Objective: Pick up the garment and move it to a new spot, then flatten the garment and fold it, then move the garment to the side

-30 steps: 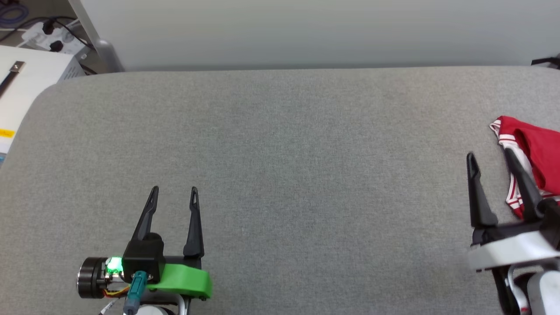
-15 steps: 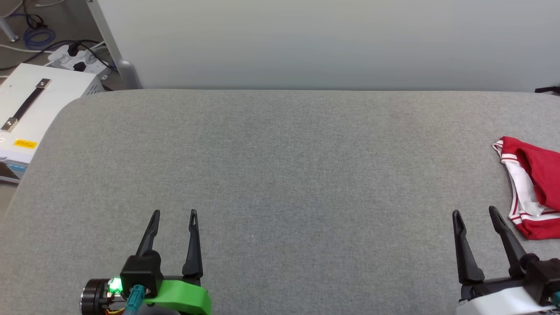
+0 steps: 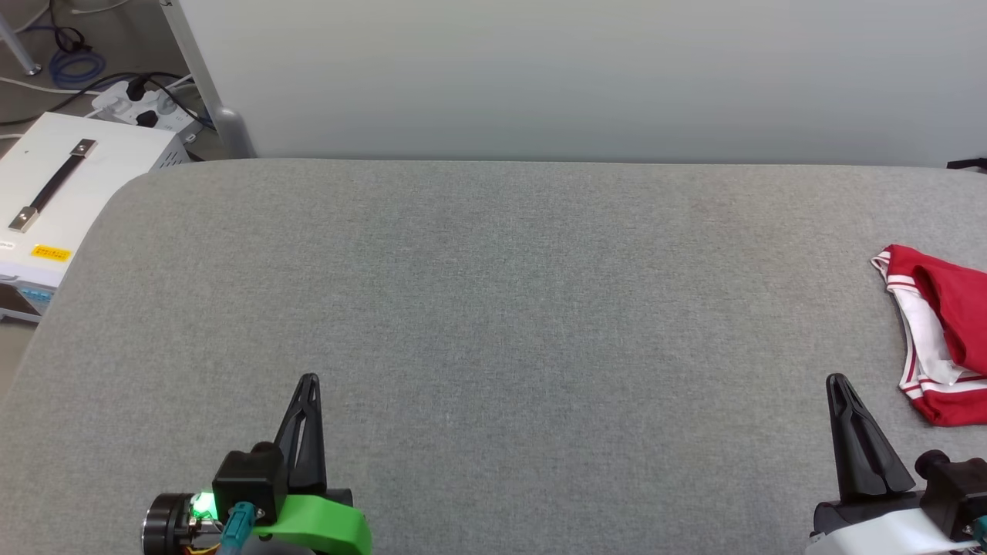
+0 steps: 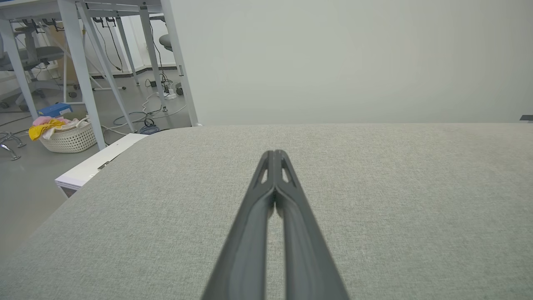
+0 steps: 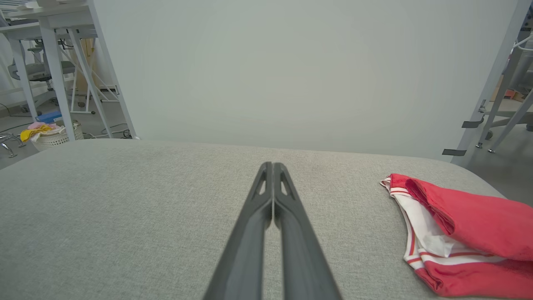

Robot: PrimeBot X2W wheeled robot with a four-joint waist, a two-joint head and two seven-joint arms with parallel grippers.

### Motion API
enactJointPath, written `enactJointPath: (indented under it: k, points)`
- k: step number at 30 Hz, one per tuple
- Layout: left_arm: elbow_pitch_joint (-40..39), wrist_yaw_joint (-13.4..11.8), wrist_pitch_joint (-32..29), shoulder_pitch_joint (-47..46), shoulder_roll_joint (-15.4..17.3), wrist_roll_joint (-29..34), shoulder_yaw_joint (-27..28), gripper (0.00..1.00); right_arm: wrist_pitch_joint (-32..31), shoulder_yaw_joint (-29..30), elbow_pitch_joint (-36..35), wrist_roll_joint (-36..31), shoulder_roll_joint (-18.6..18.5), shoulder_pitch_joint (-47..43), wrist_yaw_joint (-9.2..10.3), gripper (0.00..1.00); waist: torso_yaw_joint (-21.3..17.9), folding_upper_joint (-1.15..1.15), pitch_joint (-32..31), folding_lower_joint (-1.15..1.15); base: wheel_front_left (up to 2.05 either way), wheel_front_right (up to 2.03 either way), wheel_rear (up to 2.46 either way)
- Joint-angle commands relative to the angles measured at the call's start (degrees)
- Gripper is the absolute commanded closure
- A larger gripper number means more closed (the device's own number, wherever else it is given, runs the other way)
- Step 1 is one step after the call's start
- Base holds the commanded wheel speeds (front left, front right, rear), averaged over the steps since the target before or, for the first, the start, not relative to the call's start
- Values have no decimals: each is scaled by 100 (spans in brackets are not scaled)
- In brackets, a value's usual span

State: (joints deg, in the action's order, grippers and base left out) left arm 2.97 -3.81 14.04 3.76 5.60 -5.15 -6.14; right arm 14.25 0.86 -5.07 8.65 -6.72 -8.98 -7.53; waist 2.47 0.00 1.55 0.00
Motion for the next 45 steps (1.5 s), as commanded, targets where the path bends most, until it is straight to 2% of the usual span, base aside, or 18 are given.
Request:
enactJointPath:
  k: [1, 45]
  points:
    - [-14, 21, -30, -21, -16, 30, 24, 100, -47, -3, 22, -46, 16, 51, 0, 100, -4, 0, -2, 0, 0, 0, 0]
    - [-118, 154, -537, -152, -110, 209, 241, 100, -555, -34, 201, -348, 152, 363, 2, 100, -93, 0, -58, 0, 0, 0, 0]
